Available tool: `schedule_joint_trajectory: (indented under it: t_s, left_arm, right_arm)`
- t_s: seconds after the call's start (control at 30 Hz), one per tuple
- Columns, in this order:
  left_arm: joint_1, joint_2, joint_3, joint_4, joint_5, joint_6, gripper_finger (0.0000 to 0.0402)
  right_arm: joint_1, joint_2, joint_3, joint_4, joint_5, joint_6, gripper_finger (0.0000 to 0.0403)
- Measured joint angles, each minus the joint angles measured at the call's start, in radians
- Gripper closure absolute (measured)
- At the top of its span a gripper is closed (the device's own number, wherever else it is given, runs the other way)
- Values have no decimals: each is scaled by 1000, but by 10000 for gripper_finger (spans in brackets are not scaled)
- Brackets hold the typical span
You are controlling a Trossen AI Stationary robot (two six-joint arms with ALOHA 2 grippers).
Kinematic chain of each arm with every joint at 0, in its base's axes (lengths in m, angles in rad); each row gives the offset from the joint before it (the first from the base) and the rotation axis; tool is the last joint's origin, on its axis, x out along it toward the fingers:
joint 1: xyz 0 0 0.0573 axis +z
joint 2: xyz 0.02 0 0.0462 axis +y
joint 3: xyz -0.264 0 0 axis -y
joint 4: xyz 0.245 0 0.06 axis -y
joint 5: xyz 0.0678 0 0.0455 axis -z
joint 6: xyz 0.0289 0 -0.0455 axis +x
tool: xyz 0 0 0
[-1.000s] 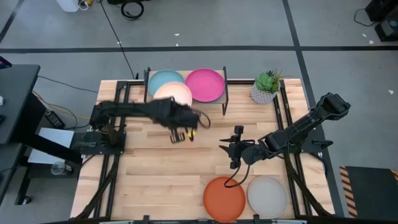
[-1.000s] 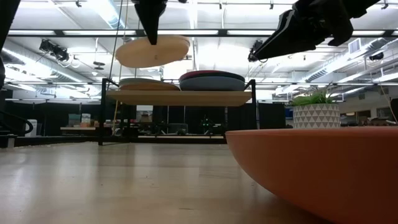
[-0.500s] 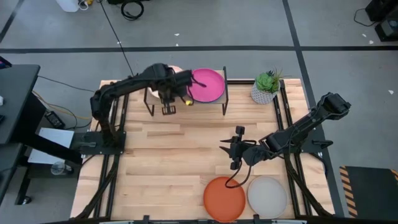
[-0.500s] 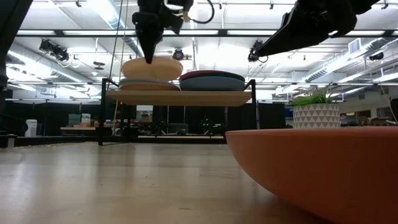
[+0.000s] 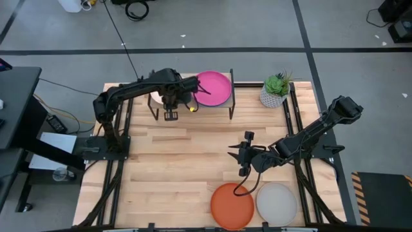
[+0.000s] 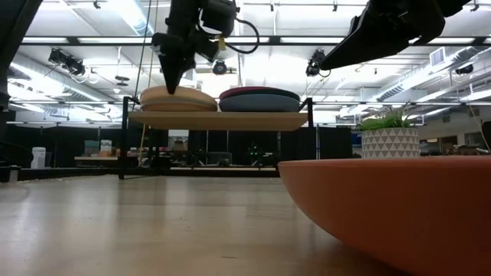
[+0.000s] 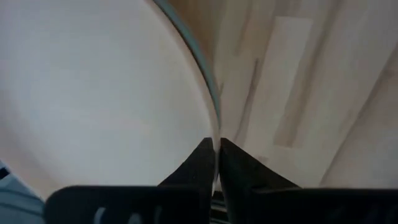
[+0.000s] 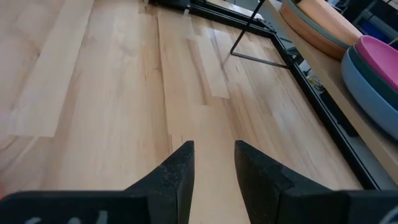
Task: Place and stack plates onto a shelf
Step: Stack the light orange plate on top of the light blue plate on the shelf
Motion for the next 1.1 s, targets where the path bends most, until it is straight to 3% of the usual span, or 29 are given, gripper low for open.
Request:
schedule_joint_trajectory:
  t_s: [0.2, 0.43, 0.6, 0.73, 0.9, 1.1]
  left_arm:
    - [-22, 0, 0, 21, -93, -21, 312]
    - [-50, -16, 37, 25, -122, -28, 246]
    - [-98, -69, 64, 106, -99, -23, 240]
    - [-149, -115, 65, 226, 38, -32, 240]
    - [-215, -124, 58, 240, 31, -41, 240]
    - [-287, -150, -104, 357, 33, 6, 240]
  right_arm:
    - [0, 0, 0, 2, 1, 4, 282]
    - [0, 0, 0, 1, 2, 4, 282]
    - [0, 0, 0, 0, 4, 8, 282]
    - [0, 0, 0, -1, 5, 13, 282]
    - [0, 0, 0, -17, 5, 39, 282]
    - [3, 0, 0, -29, 5, 60, 282]
